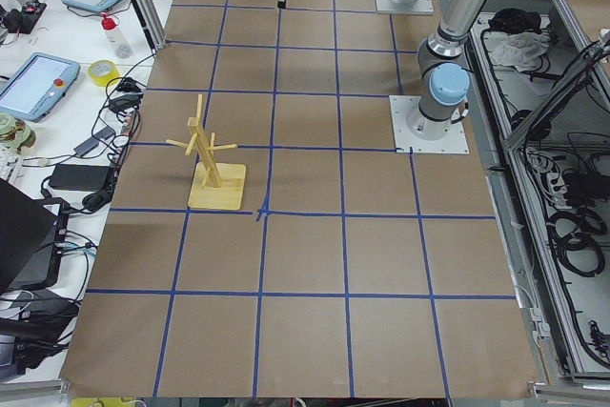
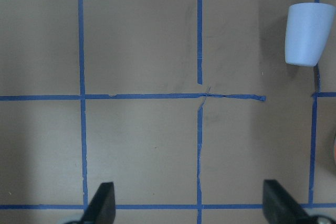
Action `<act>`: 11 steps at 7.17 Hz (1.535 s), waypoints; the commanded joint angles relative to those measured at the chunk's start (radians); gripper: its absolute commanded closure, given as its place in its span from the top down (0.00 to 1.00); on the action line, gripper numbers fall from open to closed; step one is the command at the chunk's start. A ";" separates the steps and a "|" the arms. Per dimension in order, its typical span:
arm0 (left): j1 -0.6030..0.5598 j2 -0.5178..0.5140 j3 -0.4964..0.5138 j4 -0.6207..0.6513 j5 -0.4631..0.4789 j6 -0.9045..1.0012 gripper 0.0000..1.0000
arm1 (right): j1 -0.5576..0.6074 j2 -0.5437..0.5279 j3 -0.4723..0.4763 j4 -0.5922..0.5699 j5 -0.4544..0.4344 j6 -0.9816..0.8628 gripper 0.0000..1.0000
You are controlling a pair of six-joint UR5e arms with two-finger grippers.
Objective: Flip cup
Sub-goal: 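Move the right gripper toward the upside-down pale blue cup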
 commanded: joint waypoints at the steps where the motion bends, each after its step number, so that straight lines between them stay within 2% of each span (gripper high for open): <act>1: 0.001 0.000 0.000 0.000 0.003 0.001 1.00 | 0.001 0.000 0.004 -0.001 0.000 -0.002 1.00; 7: 0.000 -0.001 -0.002 0.000 0.000 0.002 1.00 | 0.002 0.003 0.007 -0.001 0.003 -0.003 1.00; 11: 0.001 0.005 -0.037 0.002 0.000 0.002 1.00 | 0.001 0.018 0.016 -0.028 0.006 -0.011 1.00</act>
